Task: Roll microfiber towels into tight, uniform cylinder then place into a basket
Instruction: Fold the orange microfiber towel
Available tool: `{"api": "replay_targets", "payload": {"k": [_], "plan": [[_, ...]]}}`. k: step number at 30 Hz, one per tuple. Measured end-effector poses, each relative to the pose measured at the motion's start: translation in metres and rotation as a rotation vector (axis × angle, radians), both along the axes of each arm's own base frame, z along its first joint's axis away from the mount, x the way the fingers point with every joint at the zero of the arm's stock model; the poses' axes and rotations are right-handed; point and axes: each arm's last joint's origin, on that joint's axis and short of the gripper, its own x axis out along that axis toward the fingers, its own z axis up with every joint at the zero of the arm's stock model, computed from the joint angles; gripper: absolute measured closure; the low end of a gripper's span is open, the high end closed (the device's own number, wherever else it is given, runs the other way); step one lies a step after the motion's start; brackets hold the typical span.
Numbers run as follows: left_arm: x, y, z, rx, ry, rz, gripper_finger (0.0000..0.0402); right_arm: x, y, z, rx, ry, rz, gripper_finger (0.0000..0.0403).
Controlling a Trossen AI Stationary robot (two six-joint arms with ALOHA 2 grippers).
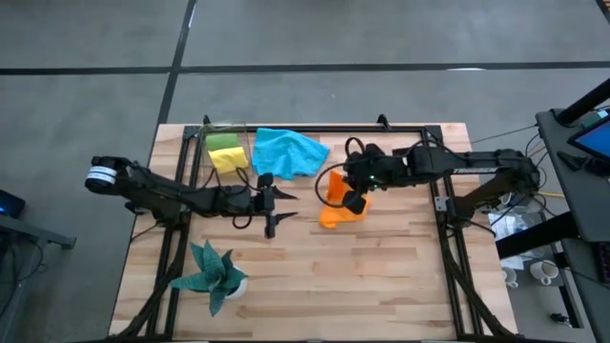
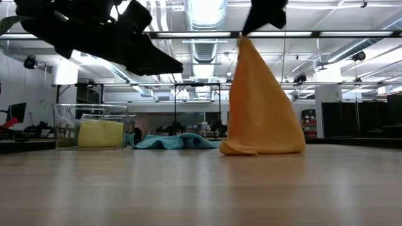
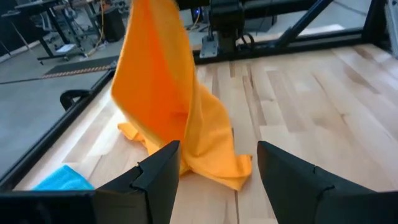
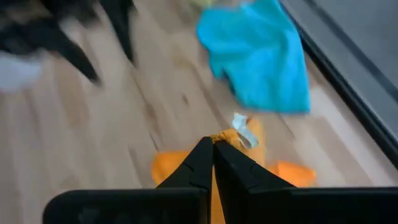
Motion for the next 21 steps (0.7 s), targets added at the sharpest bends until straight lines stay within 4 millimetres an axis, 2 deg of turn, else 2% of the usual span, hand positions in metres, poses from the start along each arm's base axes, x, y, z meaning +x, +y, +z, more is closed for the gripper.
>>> {"api": "replay_targets", "payload": {"k": [6, 9, 11, 14, 18, 21], "plan": [[0.016, -0.001, -0.002, 0.008, -0.029, 0.0, 0.0204, 0.009, 0.003, 0.039, -0.061, -0.228, 0.035, 0.0394], [0.02, -0.001, -0.004, 0.044, -0.014, -0.007, 0.0204, 0.004, 0.007, 0.058, -0.117, -0.325, 0.057, 0.0394], [0.021, -0.001, -0.005, 0.071, -0.006, -0.009, 0.0204, -0.001, 0.011, 0.063, -0.124, -0.342, 0.073, 0.0394], [0.02, 0.0, -0.007, 0.084, 0.018, 0.015, 0.0204, -0.009, 0.017, 0.056, -0.101, -0.277, 0.084, 0.0394], [0.018, 0.002, -0.005, 0.097, 0.019, 0.074, 0.0204, -0.02, 0.025, 0.037, -0.046, -0.132, 0.064, 0.0394], [0.017, 0.003, -0.005, 0.103, 0.022, 0.108, 0.0204, -0.022, 0.03, 0.025, -0.019, -0.086, 0.053, 0.0394]]}}
